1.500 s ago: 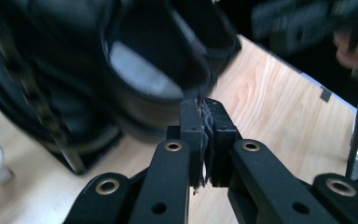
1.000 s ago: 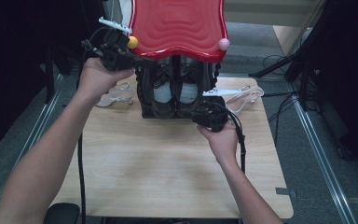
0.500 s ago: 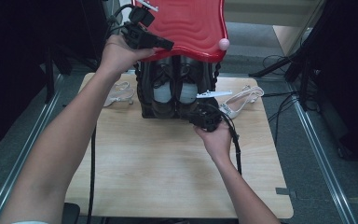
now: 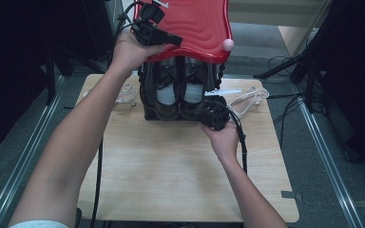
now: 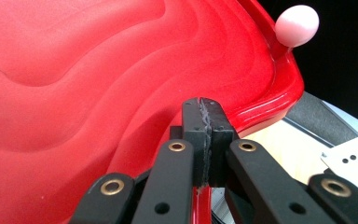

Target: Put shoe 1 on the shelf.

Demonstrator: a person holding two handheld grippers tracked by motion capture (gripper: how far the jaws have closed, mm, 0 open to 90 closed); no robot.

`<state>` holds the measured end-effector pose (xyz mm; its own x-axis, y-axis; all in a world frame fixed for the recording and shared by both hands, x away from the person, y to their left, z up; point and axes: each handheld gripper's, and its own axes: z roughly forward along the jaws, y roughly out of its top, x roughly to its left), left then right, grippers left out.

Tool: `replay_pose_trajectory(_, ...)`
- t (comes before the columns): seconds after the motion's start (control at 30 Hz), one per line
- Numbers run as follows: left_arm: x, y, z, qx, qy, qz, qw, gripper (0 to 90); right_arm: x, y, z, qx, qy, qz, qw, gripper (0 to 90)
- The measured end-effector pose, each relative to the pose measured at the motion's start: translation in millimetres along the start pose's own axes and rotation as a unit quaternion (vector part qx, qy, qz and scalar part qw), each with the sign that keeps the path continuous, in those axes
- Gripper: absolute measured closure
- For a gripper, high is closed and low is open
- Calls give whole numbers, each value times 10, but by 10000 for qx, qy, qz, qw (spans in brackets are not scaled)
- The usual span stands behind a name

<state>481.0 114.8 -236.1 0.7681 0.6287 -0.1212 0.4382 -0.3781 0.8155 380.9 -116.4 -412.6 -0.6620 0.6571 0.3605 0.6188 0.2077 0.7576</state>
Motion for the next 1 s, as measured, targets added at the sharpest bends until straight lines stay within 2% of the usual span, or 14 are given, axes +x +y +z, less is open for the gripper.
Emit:
replay_pose_trajectory(0.13,-4,0,-3,14,20,-2,10000,900,-20,17,-11,-27,-14,48,10000,900)
replay_pose_trajectory(0.27,-5,-5,-8,6,19,-1,10000,900,-7,44,-11,50,-84,-12,10000,900)
replay_pose_trajectory(0.6,-8,-17,-12,-40,1,3,10000,900,-43,115,-21,37,-187,-22,9998,900)
replay_pose_trajectory(0.77,-10,-18,-13,-43,7,10,10000,900,-116,151,-36,-53,-216,78,9997,900)
replay_pose_trajectory(1.0,-11,-18,-12,-45,7,20,10000,900,-184,215,-60,-110,-380,107,9992,900)
